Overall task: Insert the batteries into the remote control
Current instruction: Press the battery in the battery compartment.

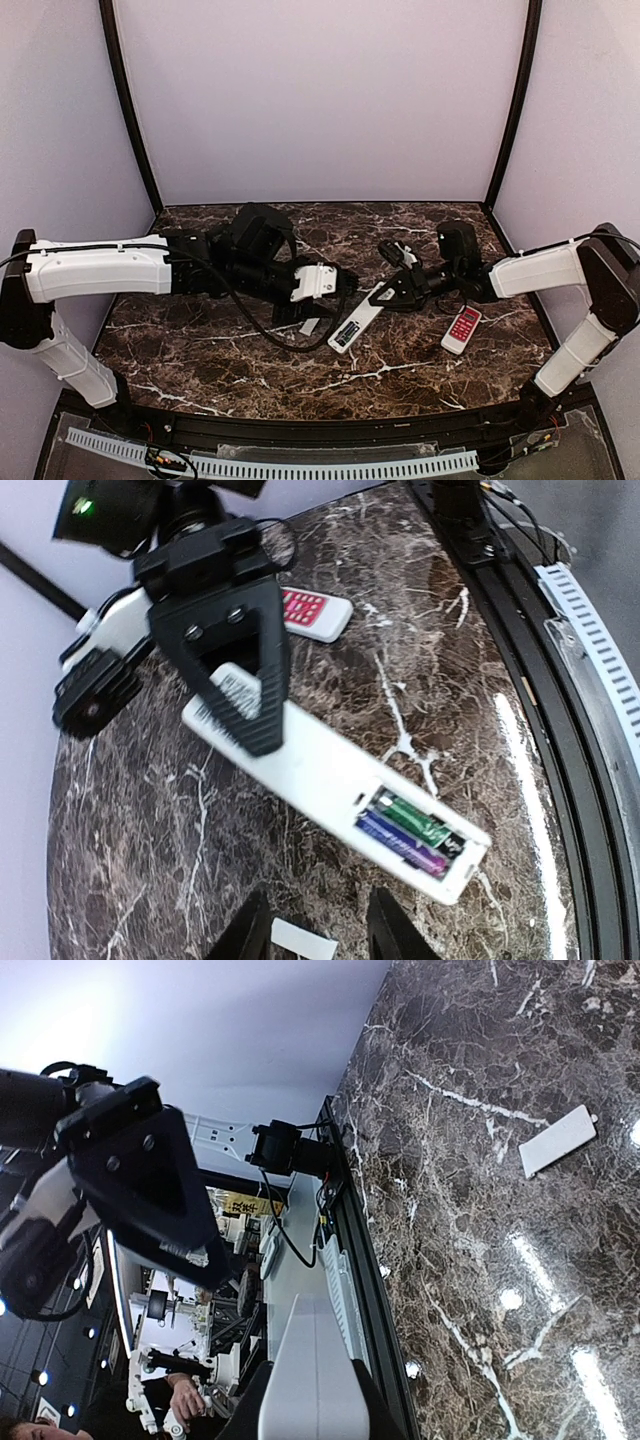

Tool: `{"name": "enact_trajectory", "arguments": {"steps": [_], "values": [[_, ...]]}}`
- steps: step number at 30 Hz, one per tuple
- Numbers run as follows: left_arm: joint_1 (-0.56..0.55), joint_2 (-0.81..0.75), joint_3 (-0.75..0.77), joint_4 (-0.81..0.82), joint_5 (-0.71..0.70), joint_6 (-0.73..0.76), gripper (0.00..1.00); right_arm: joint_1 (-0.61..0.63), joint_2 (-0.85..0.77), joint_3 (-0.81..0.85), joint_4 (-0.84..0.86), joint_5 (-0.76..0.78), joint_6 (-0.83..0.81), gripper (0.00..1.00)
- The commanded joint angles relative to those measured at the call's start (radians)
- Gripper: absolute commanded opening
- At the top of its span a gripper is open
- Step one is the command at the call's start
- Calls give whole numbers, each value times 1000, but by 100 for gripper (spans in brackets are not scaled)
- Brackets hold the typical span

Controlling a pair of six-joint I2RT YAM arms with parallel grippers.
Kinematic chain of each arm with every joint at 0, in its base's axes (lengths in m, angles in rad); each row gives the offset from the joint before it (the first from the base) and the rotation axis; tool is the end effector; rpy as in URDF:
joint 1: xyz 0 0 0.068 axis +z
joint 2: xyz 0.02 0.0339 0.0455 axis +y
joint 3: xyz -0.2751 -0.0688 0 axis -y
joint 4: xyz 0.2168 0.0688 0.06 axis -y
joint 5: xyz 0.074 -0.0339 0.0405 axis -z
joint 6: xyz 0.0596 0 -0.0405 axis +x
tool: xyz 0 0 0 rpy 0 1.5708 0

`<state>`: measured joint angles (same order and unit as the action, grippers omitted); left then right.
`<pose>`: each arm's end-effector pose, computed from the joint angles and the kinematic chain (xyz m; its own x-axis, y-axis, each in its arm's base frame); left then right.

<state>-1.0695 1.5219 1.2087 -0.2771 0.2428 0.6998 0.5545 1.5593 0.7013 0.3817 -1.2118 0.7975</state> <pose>0.1512 -0.3058 0.3052 0.4055 0.5610 -0.7217 0.8969 -0.0915 0.4327 0.2158 0.1993 0.2203 -0.9109 -0.2684 -0.3136 -0.3444 0.0754 0.9358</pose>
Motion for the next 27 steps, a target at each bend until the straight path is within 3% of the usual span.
{"name": "enact_trajectory", "arguments": {"steps": [1, 4, 9, 13, 27], "values": [[55, -5, 3, -2, 0, -233, 33, -1, -36, 27, 59, -9, -5, 0], [65, 18, 16, -28, 47, -270, 35, -1, -40, 29, 71, -9, 1, 0], [67, 42, 31, -36, 139, -320, 49, -2, -43, 37, 66, 11, 2, 0], [67, 67, 45, -33, 176, -347, 55, -2, -34, 46, 66, 20, 8, 0], [59, 156, 99, -96, 193, -337, 56, -2, -32, 38, 107, 35, 45, 0]]}}
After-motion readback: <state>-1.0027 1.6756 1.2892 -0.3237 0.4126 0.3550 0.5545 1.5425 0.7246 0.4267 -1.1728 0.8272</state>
